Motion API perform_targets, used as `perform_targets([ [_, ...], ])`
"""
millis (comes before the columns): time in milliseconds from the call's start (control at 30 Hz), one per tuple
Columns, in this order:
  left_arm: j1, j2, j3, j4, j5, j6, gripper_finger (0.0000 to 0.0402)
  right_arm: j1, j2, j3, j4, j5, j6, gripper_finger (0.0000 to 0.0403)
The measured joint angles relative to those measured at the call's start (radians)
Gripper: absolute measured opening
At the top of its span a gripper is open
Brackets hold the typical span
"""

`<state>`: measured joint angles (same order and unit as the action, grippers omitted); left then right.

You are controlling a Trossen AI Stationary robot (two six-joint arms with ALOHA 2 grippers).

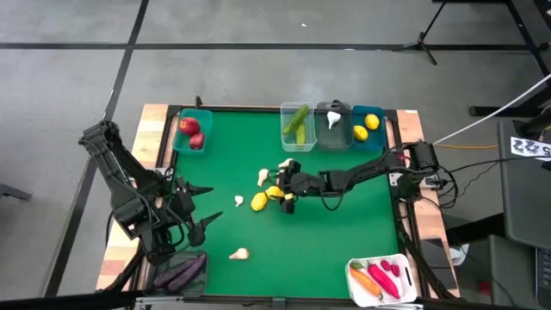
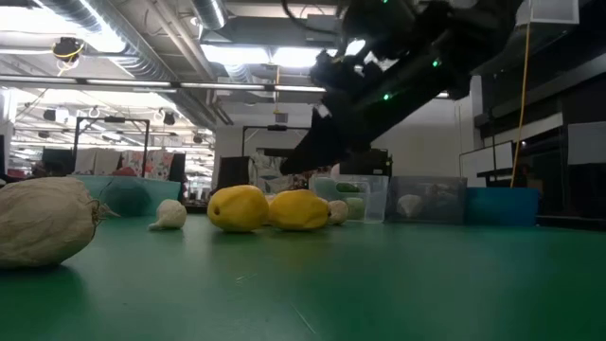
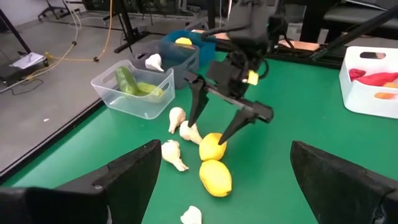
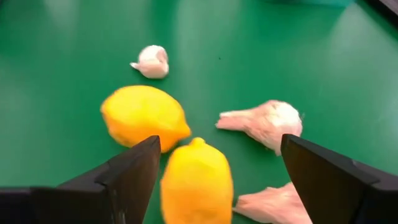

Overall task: Sort produce into baskets
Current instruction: Put the yellow lemon into the blue bin

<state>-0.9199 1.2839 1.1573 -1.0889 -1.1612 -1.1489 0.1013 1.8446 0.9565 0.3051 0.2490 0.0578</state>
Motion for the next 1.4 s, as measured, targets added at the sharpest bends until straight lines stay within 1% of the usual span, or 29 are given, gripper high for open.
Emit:
perform_targets([
  [133,0.000,0.000,0.000,0.000,-0.020,0.013,0.0349,-0.019,0.012,0.000,-0.007,-0.035,0.021,0.0331],
  [267,0.000,0.000,0.000,0.012,-0.025,0.000,0.0349,-0.017,0.026,0.000,-0.005,-0.042,0.022,0.0331],
  [433,0.027,0.000,0.000,0.038,-0.034,0.064,0.0349,-0.017,0.056,0.000,0.019,-0.070,0.037,0.0331],
  [767,0.093,0.000,-0.001,0.038,-0.010,0.042,0.0349,-0.017,0.059,0.000,-0.004,-0.081,0.050,0.0331],
  [967,0.100,-0.011,-0.001,0.031,-0.015,0.078,0.0349,-0.017,0.105,0.001,-0.012,-0.084,0.085,0.0330],
  [1067,0.099,-0.031,-0.001,0.024,-0.018,0.083,0.0349,-0.017,0.124,0.001,-0.004,-0.065,0.100,0.0326],
  [1133,0.095,-0.043,-0.001,0.022,-0.017,0.093,0.0349,-0.017,0.128,0.002,-0.002,-0.052,0.100,0.0313],
  [1200,0.095,-0.062,-0.001,0.021,-0.014,0.109,0.0349,-0.017,0.129,0.002,0.001,-0.042,0.101,0.0292],
  [1400,0.082,-0.121,-0.001,-0.013,0.004,0.136,0.0349,-0.017,0.131,0.001,0.026,-0.043,0.103,0.0205],
])
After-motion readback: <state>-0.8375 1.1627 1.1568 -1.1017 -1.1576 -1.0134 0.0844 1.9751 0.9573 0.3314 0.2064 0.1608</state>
